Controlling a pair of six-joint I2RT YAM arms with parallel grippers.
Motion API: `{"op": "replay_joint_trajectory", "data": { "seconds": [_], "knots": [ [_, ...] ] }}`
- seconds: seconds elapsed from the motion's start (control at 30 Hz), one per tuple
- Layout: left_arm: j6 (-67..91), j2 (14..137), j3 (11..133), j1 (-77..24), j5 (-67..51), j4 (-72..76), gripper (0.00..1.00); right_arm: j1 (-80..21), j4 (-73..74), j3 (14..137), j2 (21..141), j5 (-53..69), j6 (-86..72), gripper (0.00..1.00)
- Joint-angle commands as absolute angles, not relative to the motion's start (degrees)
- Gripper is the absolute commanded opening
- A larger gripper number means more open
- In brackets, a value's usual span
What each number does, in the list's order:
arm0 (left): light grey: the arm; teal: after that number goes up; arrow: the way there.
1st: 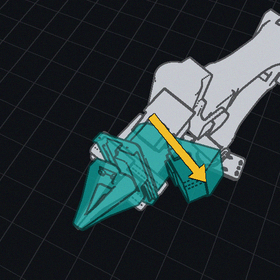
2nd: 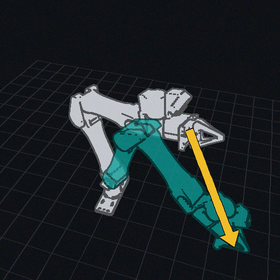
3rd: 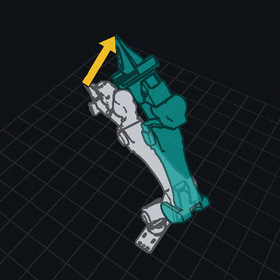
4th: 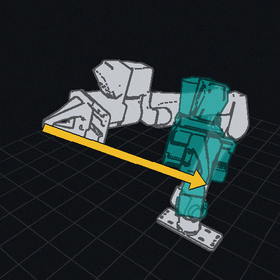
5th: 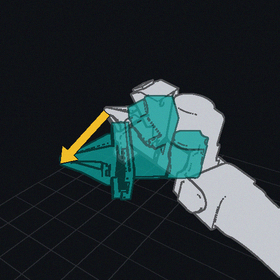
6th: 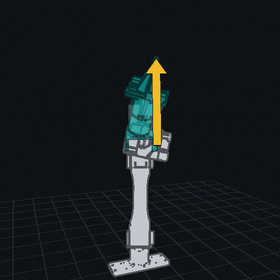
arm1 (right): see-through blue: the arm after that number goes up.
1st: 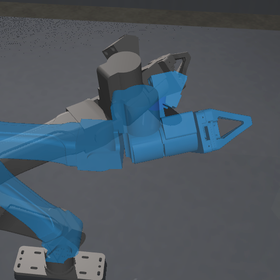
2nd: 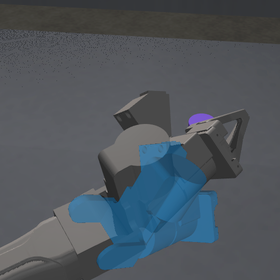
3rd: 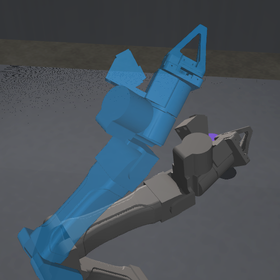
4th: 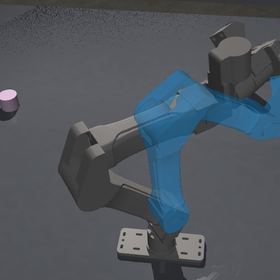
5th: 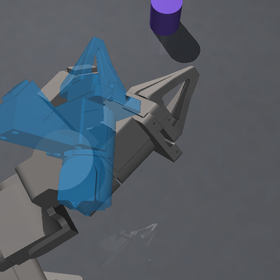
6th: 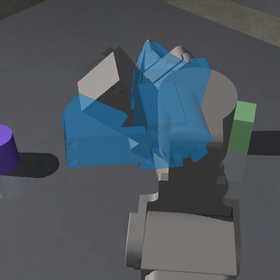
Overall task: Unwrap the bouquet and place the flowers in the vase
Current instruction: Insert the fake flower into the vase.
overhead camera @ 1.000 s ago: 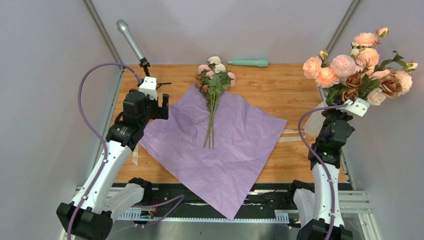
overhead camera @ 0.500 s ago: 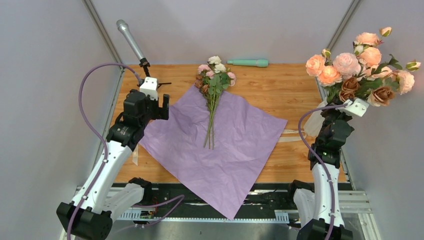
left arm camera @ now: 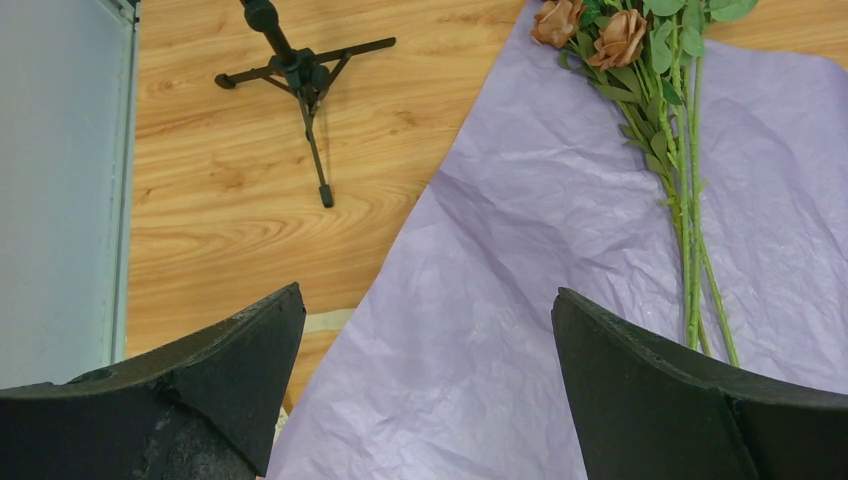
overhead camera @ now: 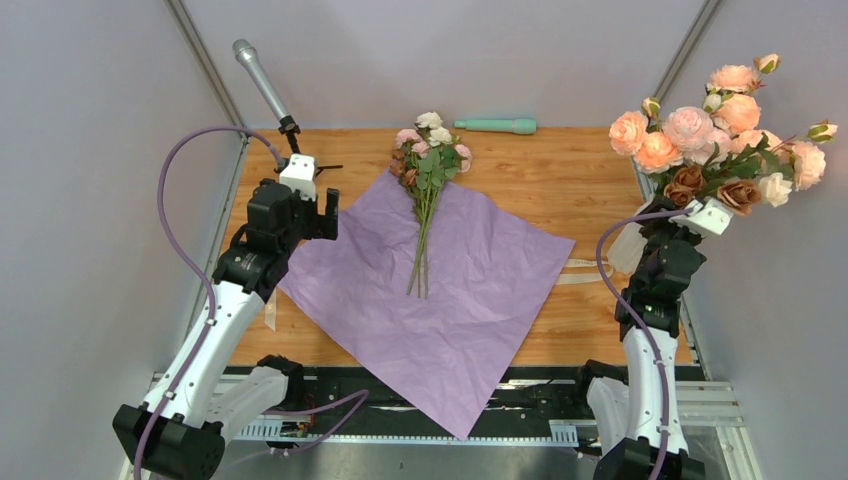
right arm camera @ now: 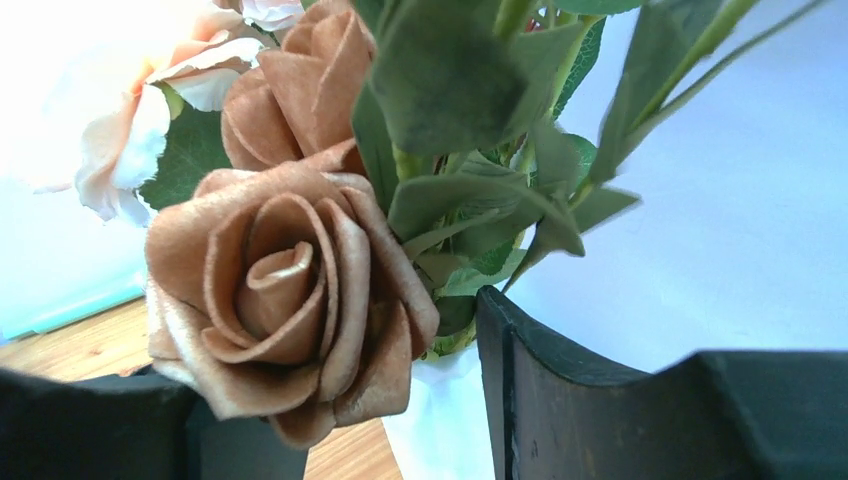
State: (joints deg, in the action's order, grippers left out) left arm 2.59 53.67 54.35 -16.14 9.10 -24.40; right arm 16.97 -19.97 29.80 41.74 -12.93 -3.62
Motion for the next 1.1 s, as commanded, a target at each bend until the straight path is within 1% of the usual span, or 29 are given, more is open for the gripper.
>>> {"op": "replay_joint_trajectory", "data": {
  "seconds": [0.0,0.17,0.37,0.43,0.6,0.87,1.07],
  "knots": [
    [1.78,52.91,54.32,-16.57,8.83,-22.09,1.0,17.17,-20.7,29.13,40.59,-12.56,-4.61,0.57],
    [1.84,53.06,54.23,-16.66,8.75,-22.03,1.0,17.14,-20.16,28.39,40.17,-10.4,-5.57,0.65],
    [1.99,53.58,54.23,-17.0,8.49,-21.98,1.0,16.42,-19.64,26.82,39.57,-7.96,-6.75,0.68],
    [2.02,53.67,54.23,-17.04,8.47,-21.95,1.0,15.62,-19.31,26.4,39.31,-7.86,-6.75,0.71],
    [2.11,53.91,54.14,-17.09,8.44,-21.87,1.0,12.88,-18.59,25.3,38.37,-7.51,-8.31,0.75],
    [1.95,54.35,53.67,-17.13,7.1,-21.37,1.0,4.19,-14.86,24.32,36.79,-7.47,-9.99,0.78],
    [4.3,57.0,54.39,-17.13,4.32,-22.65,1.0,-6.0,-8.09,24.9,35.05,-8.37,-13.66,0.79]
  ]
}}
